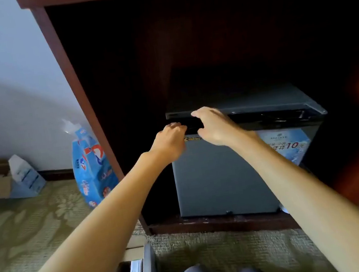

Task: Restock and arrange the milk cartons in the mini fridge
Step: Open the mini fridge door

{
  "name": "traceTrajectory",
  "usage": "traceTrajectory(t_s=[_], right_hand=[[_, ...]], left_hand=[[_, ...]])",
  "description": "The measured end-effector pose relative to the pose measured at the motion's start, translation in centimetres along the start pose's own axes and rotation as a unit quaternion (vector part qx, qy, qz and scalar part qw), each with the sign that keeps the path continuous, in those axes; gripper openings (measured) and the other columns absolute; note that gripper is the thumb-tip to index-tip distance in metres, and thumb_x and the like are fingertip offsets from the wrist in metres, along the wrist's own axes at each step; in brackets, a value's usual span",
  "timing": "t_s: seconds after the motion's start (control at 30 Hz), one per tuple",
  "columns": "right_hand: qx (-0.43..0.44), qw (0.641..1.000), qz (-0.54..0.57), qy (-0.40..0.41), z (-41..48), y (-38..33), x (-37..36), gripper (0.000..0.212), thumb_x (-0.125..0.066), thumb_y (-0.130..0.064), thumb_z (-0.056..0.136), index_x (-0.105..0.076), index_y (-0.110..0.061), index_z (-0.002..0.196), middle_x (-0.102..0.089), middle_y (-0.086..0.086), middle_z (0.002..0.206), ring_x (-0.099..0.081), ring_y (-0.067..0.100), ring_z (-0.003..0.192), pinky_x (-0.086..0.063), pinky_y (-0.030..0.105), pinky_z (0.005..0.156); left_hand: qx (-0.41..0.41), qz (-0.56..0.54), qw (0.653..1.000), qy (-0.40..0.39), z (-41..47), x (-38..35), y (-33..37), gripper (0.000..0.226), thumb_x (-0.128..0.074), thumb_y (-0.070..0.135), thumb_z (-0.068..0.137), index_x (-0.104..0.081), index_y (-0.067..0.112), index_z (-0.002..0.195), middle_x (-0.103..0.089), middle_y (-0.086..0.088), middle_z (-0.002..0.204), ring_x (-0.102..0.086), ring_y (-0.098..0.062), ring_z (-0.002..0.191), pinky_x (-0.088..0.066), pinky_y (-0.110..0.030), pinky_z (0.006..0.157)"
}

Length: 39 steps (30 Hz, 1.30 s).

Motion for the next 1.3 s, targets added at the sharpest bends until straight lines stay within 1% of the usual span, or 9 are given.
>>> traceTrajectory(t_s=[0.1, 0.27, 0.33, 0.47, 0.6, 0.73, 0.83, 1.17, 1.3], right_hand=[[-0.022, 0.996, -0.046, -0.072, -0.6, 0.1, -1.7, 0.052, -0.039, 0.009, 0.089, -0.036, -0.004, 0.139, -0.031, 0.007, 0.149, -0.036, 0.029, 0.134, -0.039, 0.043, 0.106], [-0.038, 0.994, -0.034, -0.098, -0.5, 1.0, -2.8, 0.070, -0.036, 0.012, 0.088, -0.016, -0.014, 0.149, -0.013, 0.001, 0.158, -0.018, 0.023, 0.145, -0.029, 0.035, 0.112], [-0.043, 0.995, -0.009, -0.088, -0.5, 1.3, -2.7, 0.071, -0.035, 0.013, 0.088, -0.015, -0.017, 0.149, -0.012, 0.000, 0.158, -0.020, 0.025, 0.144, -0.035, 0.034, 0.106], [-0.048, 0.995, -0.050, -0.068, -0.2, 1.5, -2.8, 0.062, -0.038, 0.010, 0.087, -0.026, -0.013, 0.144, -0.027, 0.005, 0.148, -0.038, 0.030, 0.129, -0.045, 0.039, 0.091], [-0.054, 0.991, -0.111, -0.058, -0.5, 1.2, -2.9, 0.044, -0.041, 0.004, 0.088, -0.039, -0.006, 0.130, -0.036, 0.008, 0.133, -0.042, 0.030, 0.118, -0.040, 0.037, 0.076], [-0.054, 0.991, -0.108, -0.062, -2.2, 0.6, -1.8, 0.036, -0.038, 0.004, 0.088, -0.048, -0.002, 0.122, -0.040, 0.010, 0.121, -0.049, 0.031, 0.103, -0.040, 0.039, 0.072], [-0.029, 0.993, -0.102, -0.050, -5.1, 0.6, -1.6, 0.037, -0.037, 0.003, 0.089, -0.049, -0.005, 0.123, -0.042, 0.008, 0.115, -0.049, 0.028, 0.095, -0.039, 0.037, 0.069], [-0.051, 0.995, -0.083, 0.034, -16.5, 1.9, 0.4, 0.027, -0.041, -0.005, 0.093, -0.062, -0.011, 0.109, -0.054, 0.007, 0.114, -0.054, 0.029, 0.106, -0.041, 0.035, 0.078], [-0.086, 0.993, -0.059, 0.051, -20.3, 3.9, 1.8, 0.036, -0.036, 0.000, 0.091, -0.067, -0.011, 0.106, -0.057, 0.007, 0.117, -0.052, 0.028, 0.112, -0.045, 0.039, 0.090]], left_hand=[[0.001, 0.013, 0.999, -0.040, -0.5, -1.1, -0.1, 0.054, -0.036, -0.003, 0.092, -0.029, 0.007, 0.145, -0.008, -0.009, 0.159, -0.007, -0.024, 0.147, -0.020, -0.042, 0.118], [-0.018, -0.035, 0.998, -0.050, -0.1, -0.7, 1.1, 0.041, -0.035, -0.009, 0.088, -0.040, 0.002, 0.127, -0.031, -0.012, 0.145, -0.023, -0.026, 0.142, -0.031, -0.037, 0.104], [-0.023, -0.013, 0.999, -0.034, 0.1, -0.8, 1.3, 0.040, -0.038, -0.008, 0.087, -0.043, 0.003, 0.125, -0.038, -0.009, 0.137, -0.037, -0.025, 0.132, -0.034, -0.035, 0.097], [-0.024, 0.021, 0.999, 0.003, 0.4, -0.9, 1.1, 0.033, -0.044, -0.004, 0.086, -0.051, 0.003, 0.117, -0.041, -0.007, 0.131, -0.038, -0.020, 0.128, -0.036, -0.034, 0.095], [-0.032, 0.054, 0.998, 0.013, -0.1, -1.0, 1.3, 0.031, -0.049, 0.000, 0.084, -0.053, 0.003, 0.114, -0.040, -0.006, 0.132, -0.035, -0.019, 0.130, -0.038, -0.032, 0.094], [-0.040, 0.039, 0.998, 0.020, -2.4, -0.4, 2.3, 0.025, -0.051, 0.001, 0.083, -0.054, 0.004, 0.108, -0.042, -0.007, 0.122, -0.051, -0.024, 0.101, -0.036, -0.030, 0.067], [-0.046, -0.027, 0.998, 0.028, -5.6, -0.2, 2.8, 0.014, -0.047, -0.001, 0.082, -0.051, 0.010, 0.090, -0.049, -0.006, 0.113, -0.051, -0.026, 0.079, -0.039, -0.033, 0.061], [-0.028, -0.091, 0.973, 0.212, -16.7, 1.1, 9.5, 0.022, -0.039, 0.010, 0.095, -0.060, 0.007, 0.102, -0.062, -0.006, 0.105, -0.055, -0.022, 0.101, -0.046, -0.032, 0.073], [-0.049, -0.062, 0.976, 0.201, -19.0, -0.5, 12.3, 0.030, -0.042, 0.015, 0.090, -0.070, 0.016, 0.100, -0.070, -0.003, 0.098, -0.056, -0.020, 0.104, -0.044, -0.030, 0.066]])
Point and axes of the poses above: each hand's wrist, its own z-axis towards the middle knuckle, its own x-axis out of the back of the hand, y = z × x, the point moved 6 cm from there along z, towards the middle knuckle
